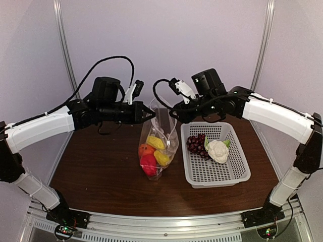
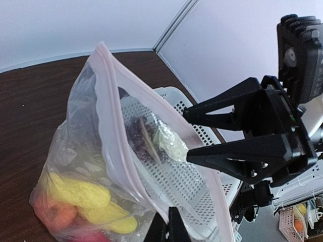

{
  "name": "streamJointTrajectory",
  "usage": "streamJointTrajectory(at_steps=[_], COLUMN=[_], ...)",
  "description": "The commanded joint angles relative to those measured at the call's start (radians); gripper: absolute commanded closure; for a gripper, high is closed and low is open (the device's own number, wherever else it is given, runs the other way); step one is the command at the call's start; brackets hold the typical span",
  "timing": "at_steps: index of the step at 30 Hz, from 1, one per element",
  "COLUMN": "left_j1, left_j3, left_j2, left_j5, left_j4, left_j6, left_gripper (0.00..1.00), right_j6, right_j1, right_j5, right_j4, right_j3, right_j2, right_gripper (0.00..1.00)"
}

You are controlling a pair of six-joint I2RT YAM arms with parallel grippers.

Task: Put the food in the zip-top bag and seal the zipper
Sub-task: Place the fake fruit in the zipper food storage bag, then adjust the zipper food storage bag at the center of the board.

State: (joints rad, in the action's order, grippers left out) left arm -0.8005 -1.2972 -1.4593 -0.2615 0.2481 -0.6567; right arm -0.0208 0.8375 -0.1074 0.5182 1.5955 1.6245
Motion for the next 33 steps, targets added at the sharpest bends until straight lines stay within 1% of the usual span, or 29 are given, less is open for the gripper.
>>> streamJointTrajectory(at_steps=[1, 2, 5, 6, 8, 11, 12, 13, 14, 18, 21, 23, 25, 29, 31, 33], left_j1=[-0.006, -0.006, -0.005, -0.005, -0.004, 0.017, 0.034, 0.049, 0.057, 0.058, 0.058, 0.059, 0.058, 0.058, 0.058, 0.058], left_j3=[0.004, 0.004, 0.002, -0.007, -0.034, -0.059, -0.058, -0.063, -0.073, -0.096, -0.1, -0.103, -0.105, -0.11, -0.13, -0.161], left_j2=[0.005, 0.005, 0.004, 0.002, 0.001, 0.011, 0.021, 0.032, 0.045, 0.117, 0.147, 0.141, 0.113, 0.017, -0.032, -0.073], left_j5=[0.028, 0.033, 0.056, 0.079, 0.149, 0.366, 0.394, 0.398, 0.398, 0.415, 0.425, 0.416, 0.373, 0.21, 0.152, 0.127], left_j4=[-0.029, -0.026, -0.013, 0.01, 0.065, 0.146, 0.155, 0.165, 0.175, 0.189, 0.208, 0.231, 0.249, 0.256, 0.271, 0.297], left_j6=[0.013, 0.016, 0.039, 0.055, 0.114, 0.192, 0.204, 0.213, 0.225, 0.257, 0.289, 0.311, 0.323, 0.322, 0.32, 0.325], left_gripper=[1.0, 1.0, 1.0, 1.0, 1.0, 1.0, 1.0, 1.0, 1.0, 1.0, 1.0, 1.0, 1.0, 1.0, 1.0, 1.0], right_j6=[-0.029, -0.03, -0.033, -0.026, 0.003, 0.082, 0.087, 0.082, 0.069, -0.002, -0.036, -0.043, -0.047, -0.039, -0.03, -0.013], right_j1=[0.005, 0.004, 0.004, 0.004, 0.005, 0.005, 0.002, -0.002, -0.006, -0.007, -0.005, -0.005, -0.005, -0.005, -0.006, -0.009], right_j5=[0.046, 0.034, 0.016, 0.006, -0.033, -0.078, -0.068, -0.078, -0.103, -0.162, -0.189, -0.212, -0.224, -0.245, -0.241, -0.23], right_j4=[0.048, 0.05, 0.053, 0.054, 0.051, 0.04, 0.066, 0.078, 0.061, -0.077, -0.081, -0.077, -0.091, -0.106, -0.101, -0.089], right_j3=[0.03, 0.037, 0.076, 0.104, 0.18, 0.306, 0.385, 0.445, 0.472, 0.424, 0.422, 0.389, 0.332, 0.237, 0.204, 0.175], right_j2=[0.026, 0.031, 0.05, 0.062, 0.103, 0.197, 0.242, 0.272, 0.282, 0.252, 0.266, 0.268, 0.255, 0.226, 0.207, 0.179], right_gripper=[0.68, 0.74, 0.98, 1.0, 1.0, 1.0, 1.0, 1.0, 1.0, 1.0, 1.0, 1.0, 1.0, 0.97, 0.92, 0.8])
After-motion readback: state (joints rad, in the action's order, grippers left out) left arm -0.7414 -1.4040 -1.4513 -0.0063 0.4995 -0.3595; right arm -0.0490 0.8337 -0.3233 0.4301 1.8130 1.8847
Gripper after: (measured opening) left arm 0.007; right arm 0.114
